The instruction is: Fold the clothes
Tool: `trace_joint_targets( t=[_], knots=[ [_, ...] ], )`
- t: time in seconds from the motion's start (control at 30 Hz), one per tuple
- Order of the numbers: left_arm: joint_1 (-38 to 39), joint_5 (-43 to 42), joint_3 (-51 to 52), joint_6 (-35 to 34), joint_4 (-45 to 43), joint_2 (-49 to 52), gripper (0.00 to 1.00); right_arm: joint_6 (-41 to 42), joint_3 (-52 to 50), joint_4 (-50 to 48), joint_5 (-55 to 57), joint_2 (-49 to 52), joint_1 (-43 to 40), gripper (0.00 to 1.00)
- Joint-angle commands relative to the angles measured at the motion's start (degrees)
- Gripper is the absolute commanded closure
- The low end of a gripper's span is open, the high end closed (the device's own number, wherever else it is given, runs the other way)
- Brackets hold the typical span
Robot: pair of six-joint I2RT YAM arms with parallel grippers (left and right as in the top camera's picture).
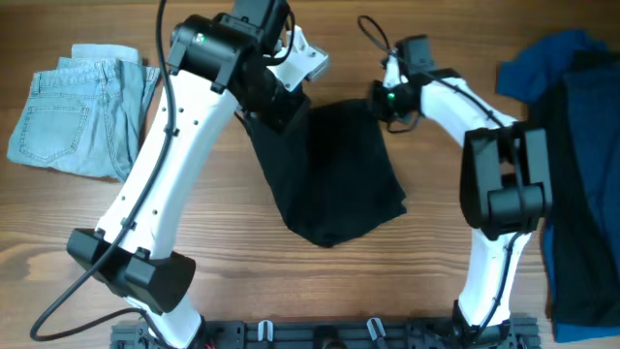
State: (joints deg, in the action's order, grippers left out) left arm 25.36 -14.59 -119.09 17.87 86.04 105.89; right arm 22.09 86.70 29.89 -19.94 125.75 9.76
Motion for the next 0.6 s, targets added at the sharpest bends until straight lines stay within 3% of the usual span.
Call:
trace_joint_targets(
  t=[0.0,0.27,0.57],
  knots=[
    [0.7,0.2,0.0,-0.3,-1.0,0.3,0.96,-7.3,0.0,4.5,5.5,-1.3,-1.9,0.96],
    [4.4,-1.7,0.1,-0.3,-1.0,5.8,0.96,-8.5,0.0,6.6,6.6,-1.2,-2.0,0.96],
    [16.3,-1.7,0.1,-0.3,-3.4,8.7,0.96,-8.5,-0.1,6.6,6.7,-1.2,-1.9,0.96]
  ],
)
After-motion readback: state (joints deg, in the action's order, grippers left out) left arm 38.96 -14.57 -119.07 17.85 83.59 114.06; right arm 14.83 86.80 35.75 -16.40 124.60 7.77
